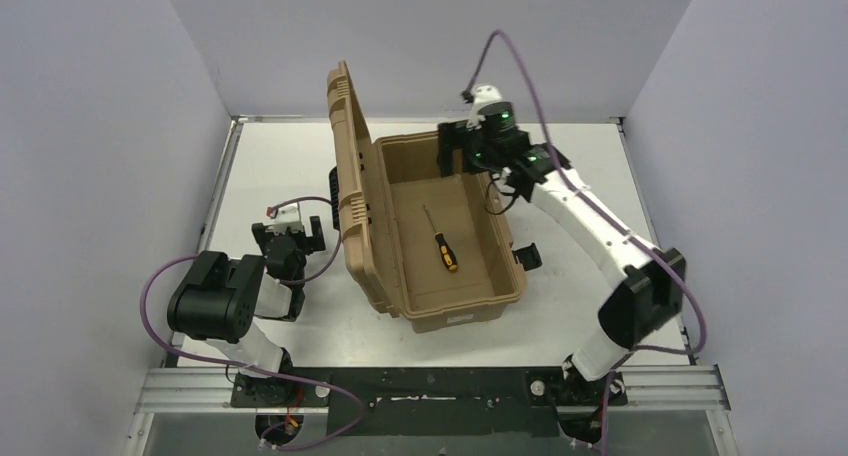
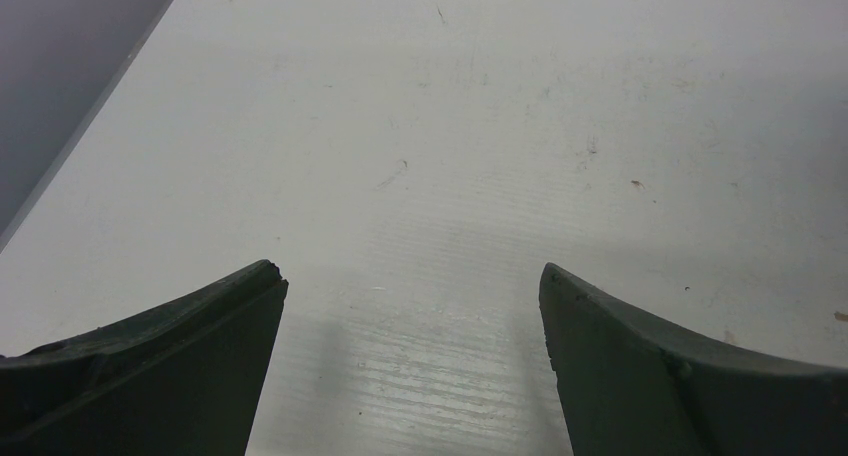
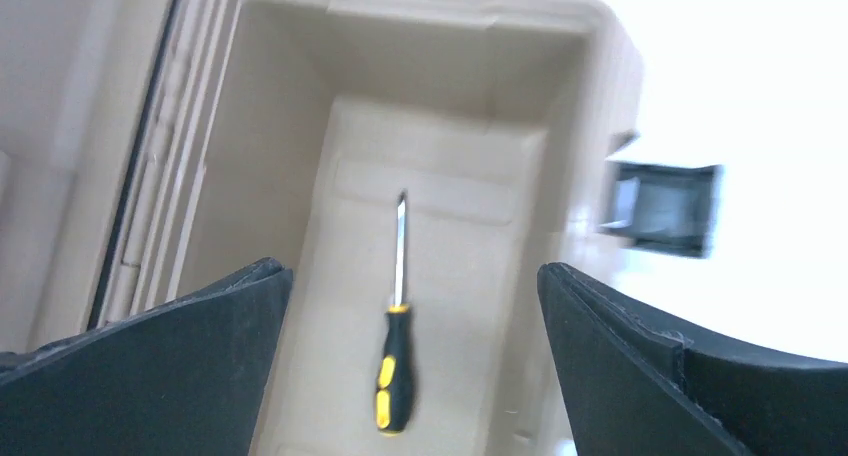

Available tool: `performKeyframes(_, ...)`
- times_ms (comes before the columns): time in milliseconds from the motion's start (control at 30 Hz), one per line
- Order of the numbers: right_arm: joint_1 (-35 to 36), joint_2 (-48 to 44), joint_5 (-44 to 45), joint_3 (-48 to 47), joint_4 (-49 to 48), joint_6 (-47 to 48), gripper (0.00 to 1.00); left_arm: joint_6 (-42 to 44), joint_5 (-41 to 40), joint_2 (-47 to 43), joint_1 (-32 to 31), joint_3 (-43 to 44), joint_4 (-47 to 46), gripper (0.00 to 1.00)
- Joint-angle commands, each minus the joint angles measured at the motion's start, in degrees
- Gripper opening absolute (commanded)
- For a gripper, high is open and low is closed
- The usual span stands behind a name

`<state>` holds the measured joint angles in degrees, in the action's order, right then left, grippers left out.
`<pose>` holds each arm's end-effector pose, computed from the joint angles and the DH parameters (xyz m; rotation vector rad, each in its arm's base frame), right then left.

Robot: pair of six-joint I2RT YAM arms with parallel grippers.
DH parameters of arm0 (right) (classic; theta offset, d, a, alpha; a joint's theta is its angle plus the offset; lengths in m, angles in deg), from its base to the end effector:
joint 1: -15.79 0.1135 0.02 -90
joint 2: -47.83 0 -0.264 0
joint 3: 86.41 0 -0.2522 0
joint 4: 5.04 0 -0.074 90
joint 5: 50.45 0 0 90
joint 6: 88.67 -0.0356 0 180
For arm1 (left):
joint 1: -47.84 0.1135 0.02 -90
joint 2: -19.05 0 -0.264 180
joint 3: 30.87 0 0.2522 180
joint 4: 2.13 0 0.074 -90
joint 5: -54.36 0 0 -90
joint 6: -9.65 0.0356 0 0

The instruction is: Put the screwdriver in the bin

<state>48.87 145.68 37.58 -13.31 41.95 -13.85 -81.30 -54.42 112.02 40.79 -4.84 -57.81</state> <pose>0.3274 0.2147 0.3473 -0.3735 2.2483 0.4908 0.2377 -0.0178 0.1241 -0.1436 1.7546 0.1879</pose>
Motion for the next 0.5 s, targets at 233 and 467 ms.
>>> performKeyframes(233, -22.18, -24.07, 7.49, 31.65, -29.99, 3.49, 1.0, -0.34, 0.44, -0.4, 0.2, 1.45, -1.81, 0.97)
performKeyframes(467, -36.62, -27.52, 4.64, 53.87, -44.16, -1.1, 1.0, -0.51, 0.59, -0.66, 0.31, 1.51, -1.48, 0.97)
